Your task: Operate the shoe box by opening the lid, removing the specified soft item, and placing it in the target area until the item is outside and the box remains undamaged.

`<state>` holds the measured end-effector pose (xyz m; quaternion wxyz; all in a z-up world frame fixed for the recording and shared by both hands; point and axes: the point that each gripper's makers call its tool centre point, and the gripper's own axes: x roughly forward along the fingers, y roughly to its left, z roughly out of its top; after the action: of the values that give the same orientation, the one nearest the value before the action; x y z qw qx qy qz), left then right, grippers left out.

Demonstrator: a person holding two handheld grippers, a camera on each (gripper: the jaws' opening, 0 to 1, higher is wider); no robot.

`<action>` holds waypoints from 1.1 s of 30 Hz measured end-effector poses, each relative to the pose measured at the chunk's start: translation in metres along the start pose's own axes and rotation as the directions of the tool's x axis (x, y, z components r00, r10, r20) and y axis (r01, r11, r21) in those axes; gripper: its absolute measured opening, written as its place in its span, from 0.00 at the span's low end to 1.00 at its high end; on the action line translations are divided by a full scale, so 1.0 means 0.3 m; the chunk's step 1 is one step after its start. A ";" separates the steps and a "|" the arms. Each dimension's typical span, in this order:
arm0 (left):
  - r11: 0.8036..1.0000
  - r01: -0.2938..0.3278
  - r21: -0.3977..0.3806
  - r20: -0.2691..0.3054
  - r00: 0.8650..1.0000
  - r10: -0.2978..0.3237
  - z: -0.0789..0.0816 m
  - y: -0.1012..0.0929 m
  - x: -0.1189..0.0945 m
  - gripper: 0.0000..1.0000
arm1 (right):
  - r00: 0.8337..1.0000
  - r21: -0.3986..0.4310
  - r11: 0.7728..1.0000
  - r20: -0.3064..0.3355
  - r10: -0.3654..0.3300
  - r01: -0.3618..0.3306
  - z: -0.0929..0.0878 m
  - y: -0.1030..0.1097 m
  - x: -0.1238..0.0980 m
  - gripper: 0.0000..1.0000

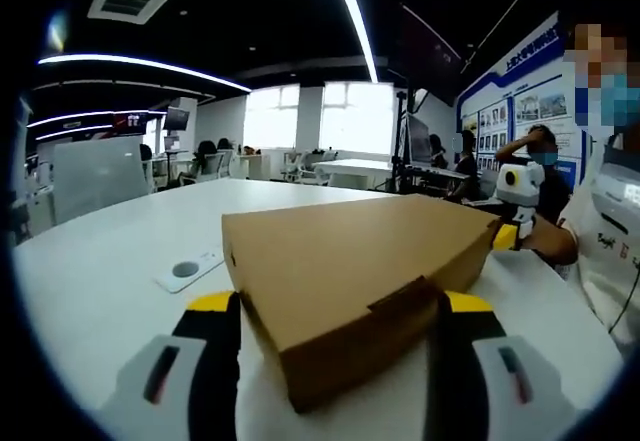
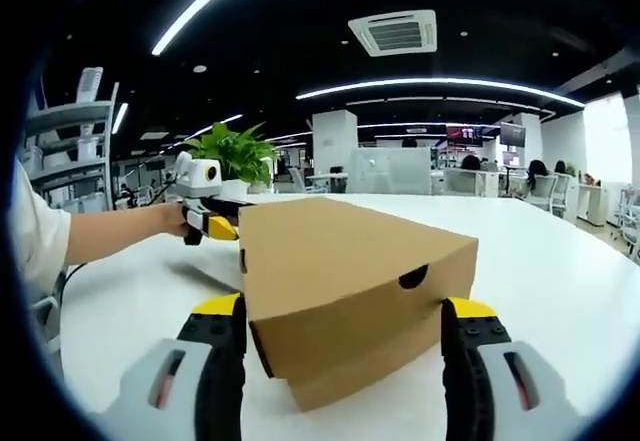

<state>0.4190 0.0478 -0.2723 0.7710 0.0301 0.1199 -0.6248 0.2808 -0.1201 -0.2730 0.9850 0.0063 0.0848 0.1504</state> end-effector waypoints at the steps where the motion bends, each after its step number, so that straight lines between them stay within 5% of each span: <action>1: 1.000 0.000 -0.006 0.001 1.000 0.000 0.001 0.001 -0.001 0.83 | 1.000 -0.003 1.000 0.019 -0.006 0.006 0.012 -0.002 -0.001 0.86; 11: 1.000 -0.008 0.003 0.010 1.000 0.008 0.012 -0.004 0.005 0.84 | 1.000 -0.093 0.995 0.000 -0.024 0.024 0.008 0.014 0.034 0.96; 33: 0.999 -0.014 -0.029 0.000 1.000 0.014 0.022 -0.010 0.011 0.84 | 0.999 -0.074 0.997 -0.019 -0.030 0.028 -0.007 -0.019 0.068 1.00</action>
<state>0.4175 0.0428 -0.2663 0.7758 0.0199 0.1287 -0.6174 0.3012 -0.1194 -0.2785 0.9857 -0.0330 0.0890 0.1391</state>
